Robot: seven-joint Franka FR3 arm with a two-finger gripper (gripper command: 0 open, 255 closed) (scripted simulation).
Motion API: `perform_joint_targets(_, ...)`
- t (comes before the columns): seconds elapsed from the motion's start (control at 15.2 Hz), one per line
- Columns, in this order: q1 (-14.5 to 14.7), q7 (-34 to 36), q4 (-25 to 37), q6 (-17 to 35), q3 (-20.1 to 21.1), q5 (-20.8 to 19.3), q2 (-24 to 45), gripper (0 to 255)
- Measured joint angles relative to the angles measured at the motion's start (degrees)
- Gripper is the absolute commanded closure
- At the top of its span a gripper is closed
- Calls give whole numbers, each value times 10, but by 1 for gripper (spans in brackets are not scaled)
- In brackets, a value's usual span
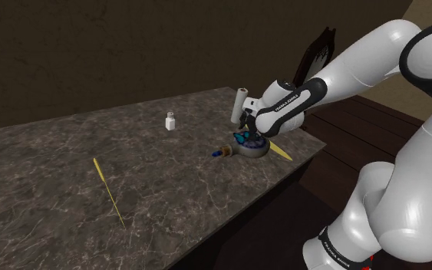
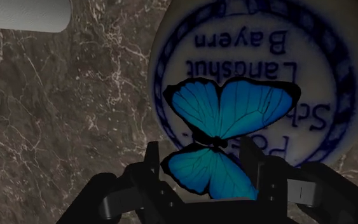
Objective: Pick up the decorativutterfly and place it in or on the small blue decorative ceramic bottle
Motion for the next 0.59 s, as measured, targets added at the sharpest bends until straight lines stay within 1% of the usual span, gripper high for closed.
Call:
perform_joint_targets(0.2,3,8,-2,0,-2,-10,-4,255)
perform_joint_targets(0.26,0,-8,0,-1,3,8,-2,255)
perform_joint_targets(0.33,0,-8,0,3,3,9,0,0)
perform_joint_targets(0.4,1,2,0,-2,-1,-2,0,0)
perform_joint_targets(0.46,0,-4,2,-10,2,5,4,0)
perform_joint_targets(0.59,1,0,1,-19,-1,-1,3,0)
